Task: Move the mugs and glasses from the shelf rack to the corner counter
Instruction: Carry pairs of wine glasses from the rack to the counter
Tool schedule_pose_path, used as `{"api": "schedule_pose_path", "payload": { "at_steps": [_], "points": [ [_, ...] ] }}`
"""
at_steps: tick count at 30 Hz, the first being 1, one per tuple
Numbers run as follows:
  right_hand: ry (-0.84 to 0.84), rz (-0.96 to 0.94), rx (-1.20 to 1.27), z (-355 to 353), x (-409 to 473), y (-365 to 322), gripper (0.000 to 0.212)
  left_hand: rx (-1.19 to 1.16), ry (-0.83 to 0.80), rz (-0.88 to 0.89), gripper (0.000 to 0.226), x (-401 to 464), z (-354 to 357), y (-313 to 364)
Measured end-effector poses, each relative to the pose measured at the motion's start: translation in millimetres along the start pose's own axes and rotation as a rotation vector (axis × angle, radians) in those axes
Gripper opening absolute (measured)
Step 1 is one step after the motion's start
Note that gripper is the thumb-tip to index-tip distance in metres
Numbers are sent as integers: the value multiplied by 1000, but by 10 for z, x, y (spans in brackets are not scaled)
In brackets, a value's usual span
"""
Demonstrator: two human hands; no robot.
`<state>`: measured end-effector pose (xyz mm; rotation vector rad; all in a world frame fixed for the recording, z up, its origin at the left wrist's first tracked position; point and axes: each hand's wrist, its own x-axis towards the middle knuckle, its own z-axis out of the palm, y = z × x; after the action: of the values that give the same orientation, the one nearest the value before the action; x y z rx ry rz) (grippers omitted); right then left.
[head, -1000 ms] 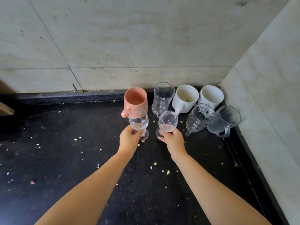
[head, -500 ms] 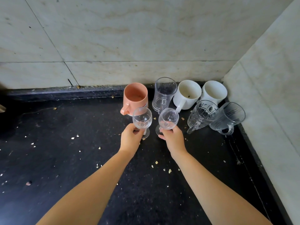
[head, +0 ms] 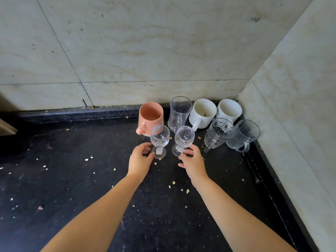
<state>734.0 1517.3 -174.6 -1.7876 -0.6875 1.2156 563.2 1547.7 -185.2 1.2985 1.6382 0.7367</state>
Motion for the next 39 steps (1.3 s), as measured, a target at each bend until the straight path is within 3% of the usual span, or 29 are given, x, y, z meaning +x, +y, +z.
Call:
{"api": "schedule_pose_path", "payload": {
  "at_steps": [5,9,12,14,19,23,28,39],
  "points": [
    [5,29,-95,-59,-307,2,32,68,21,10,35,-220,-247,-27],
    [-111,62,-456,-62,-625,-142,20,189,-12,26,28,-401,-504,62],
    [-249,-85,-868,-16,-868,-361,30,384,-111,33,28,-553,-727,178],
    [-294,-178,-1061,44,-1002,-506,20,529,-168,58,30,-671,-867,269],
    [-267,-516,-1443,278,-1314,-841,36,776,-120,123,33,-1011,-1239,470],
    [-326,-797,-1549,495,-1605,-1028,32,891,-29,86,36,-1381,-1609,532],
    [-486,-1026,-1549,747,-2043,-1034,39,824,226,-78,34,-2120,-1913,338],
    [-982,-1508,-1577,1134,-3869,-161,35,668,604,-545,33,-4624,-1945,-469]
  ]
}}
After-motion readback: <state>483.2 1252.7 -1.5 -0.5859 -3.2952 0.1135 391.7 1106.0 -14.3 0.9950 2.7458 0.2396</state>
